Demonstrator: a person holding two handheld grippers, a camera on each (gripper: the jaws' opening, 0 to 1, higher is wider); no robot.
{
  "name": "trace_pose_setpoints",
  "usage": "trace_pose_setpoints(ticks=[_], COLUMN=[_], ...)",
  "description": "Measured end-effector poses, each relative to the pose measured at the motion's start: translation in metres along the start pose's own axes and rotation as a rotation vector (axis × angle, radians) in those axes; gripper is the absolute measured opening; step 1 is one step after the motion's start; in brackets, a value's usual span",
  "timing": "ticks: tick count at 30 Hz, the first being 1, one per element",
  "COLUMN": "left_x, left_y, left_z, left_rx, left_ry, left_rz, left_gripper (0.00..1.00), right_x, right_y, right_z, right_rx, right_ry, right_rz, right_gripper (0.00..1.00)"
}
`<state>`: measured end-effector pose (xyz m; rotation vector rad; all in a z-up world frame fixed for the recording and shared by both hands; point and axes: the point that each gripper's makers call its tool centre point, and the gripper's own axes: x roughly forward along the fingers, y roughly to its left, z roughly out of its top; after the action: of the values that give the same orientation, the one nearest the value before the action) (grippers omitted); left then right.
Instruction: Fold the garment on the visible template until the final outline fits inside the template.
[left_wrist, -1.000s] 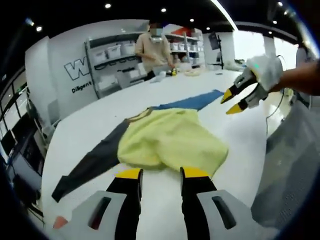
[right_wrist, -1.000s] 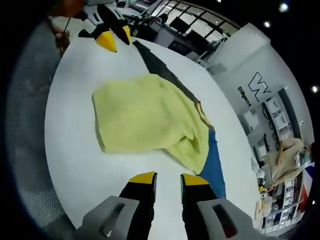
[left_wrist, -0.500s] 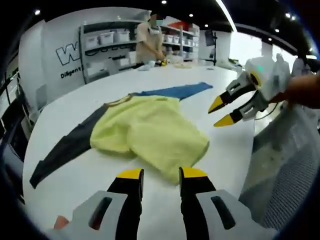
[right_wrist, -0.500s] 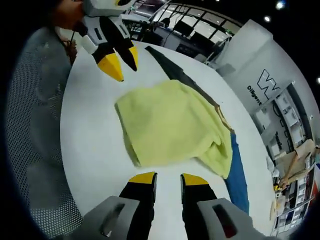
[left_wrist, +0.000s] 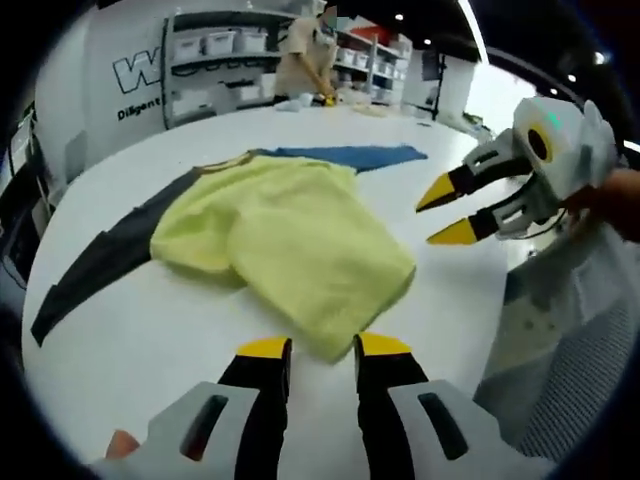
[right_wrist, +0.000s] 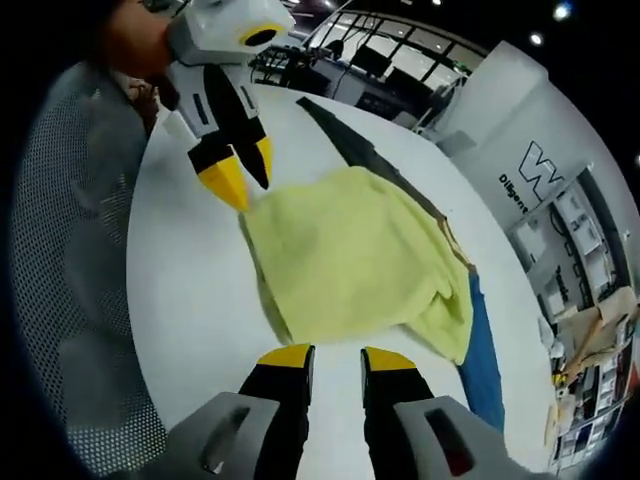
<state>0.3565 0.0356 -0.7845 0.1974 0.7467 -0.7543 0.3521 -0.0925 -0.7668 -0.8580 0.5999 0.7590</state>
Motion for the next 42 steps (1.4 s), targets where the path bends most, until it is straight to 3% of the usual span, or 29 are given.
trace_pose_setpoints(ticks=[8, 16, 33, 40, 42], left_x=[0.014, 0.016, -0.029, -0.04, -0.038], left_y=[-0.003, -0.002, -0.026, -0.026, -0.024], left_z=[0.001, 0.002, 0.027, 0.015, 0.01], left_rx=[-0.059, -0.074, -0.042, 0.065, 0.063], left_ry=[0.006, 0.001, -0.085, -0.026, -0.024], left_rz=[-0.013, -0.008, -0.06, -0.041, -0.038], left_gripper=[0.17, 0.0, 0.0, 0.0, 0.0], right_x=[0.0, 0.0, -0.003, -0.003, -0.003], right_y=[-0.001, -0.001, -0.001, 0.0, 0.0], right_z=[0.0, -0.001, -0.002, -0.002, -0.003], right_rx=[0.003, 0.01, 0.016, 0.012, 0.011], right_ry=[0.0, 0.0, 0.0, -0.001, 0.002], right_rz=[0.002, 0.002, -0.001, 0.0, 0.001], right_gripper=[0.13, 0.13, 0.13, 0.13, 0.12])
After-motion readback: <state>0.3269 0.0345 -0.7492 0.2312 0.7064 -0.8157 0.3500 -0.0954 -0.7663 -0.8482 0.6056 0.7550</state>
